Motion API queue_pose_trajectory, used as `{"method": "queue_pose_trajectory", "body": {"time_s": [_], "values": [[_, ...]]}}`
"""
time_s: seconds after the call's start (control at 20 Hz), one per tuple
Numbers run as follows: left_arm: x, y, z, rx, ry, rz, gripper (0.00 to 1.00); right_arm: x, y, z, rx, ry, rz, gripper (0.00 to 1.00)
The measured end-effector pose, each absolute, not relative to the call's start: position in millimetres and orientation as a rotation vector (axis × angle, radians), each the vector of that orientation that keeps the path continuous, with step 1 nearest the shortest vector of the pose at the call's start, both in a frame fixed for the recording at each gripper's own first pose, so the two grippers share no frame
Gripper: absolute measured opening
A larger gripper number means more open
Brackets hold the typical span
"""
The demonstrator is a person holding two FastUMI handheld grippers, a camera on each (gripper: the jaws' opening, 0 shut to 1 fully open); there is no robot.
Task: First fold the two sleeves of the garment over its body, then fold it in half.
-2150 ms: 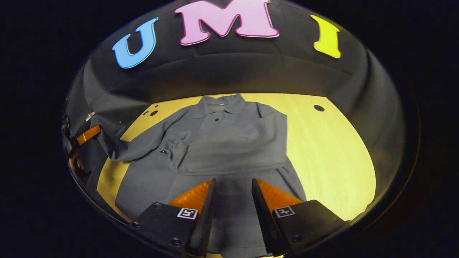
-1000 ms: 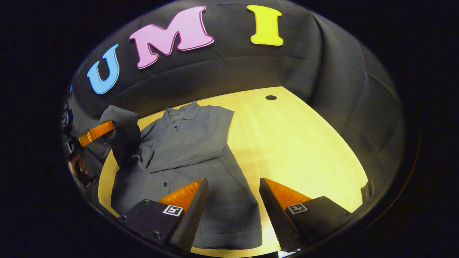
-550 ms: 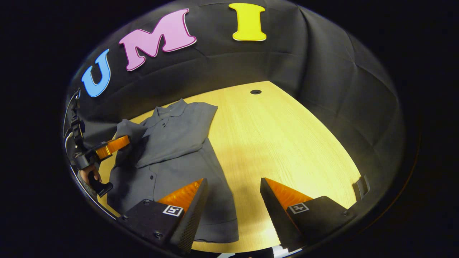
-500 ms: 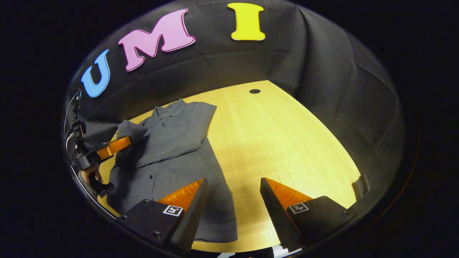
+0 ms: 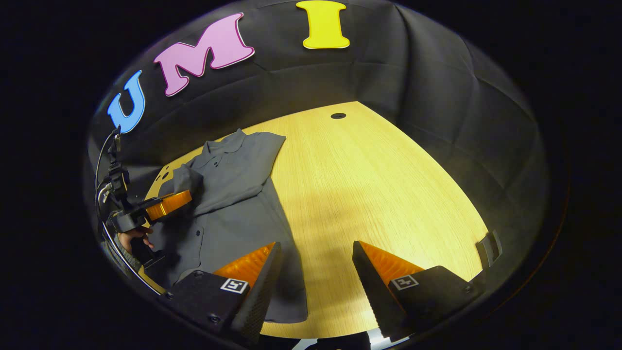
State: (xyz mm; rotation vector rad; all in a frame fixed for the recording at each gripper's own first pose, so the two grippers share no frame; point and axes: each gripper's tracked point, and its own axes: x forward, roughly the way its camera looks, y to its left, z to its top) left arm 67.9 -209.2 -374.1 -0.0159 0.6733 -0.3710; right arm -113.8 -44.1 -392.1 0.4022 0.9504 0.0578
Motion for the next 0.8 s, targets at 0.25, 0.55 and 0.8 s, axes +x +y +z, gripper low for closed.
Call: {"method": "queue_pose_trajectory", "body": {"time_s": [0.25,0.55,0.8], "values": [[49.6,-248.3,-363.1,-0.085,0.659,-0.511,0.58,-118.7,-45.0,-398.8,0.401,0.969,0.07,0.9],[13.4,-247.2,-342.7,-0.106,0.659,-0.552,0.96,-121.2,-32.2,-392.9,0.4,0.963,0.127,0.91],[-26.8,-192.8,-332.2,-0.125,0.684,-0.442,0.96,-138.3,-18.6,-395.9,0.352,0.995,0.188,0.91]]}}
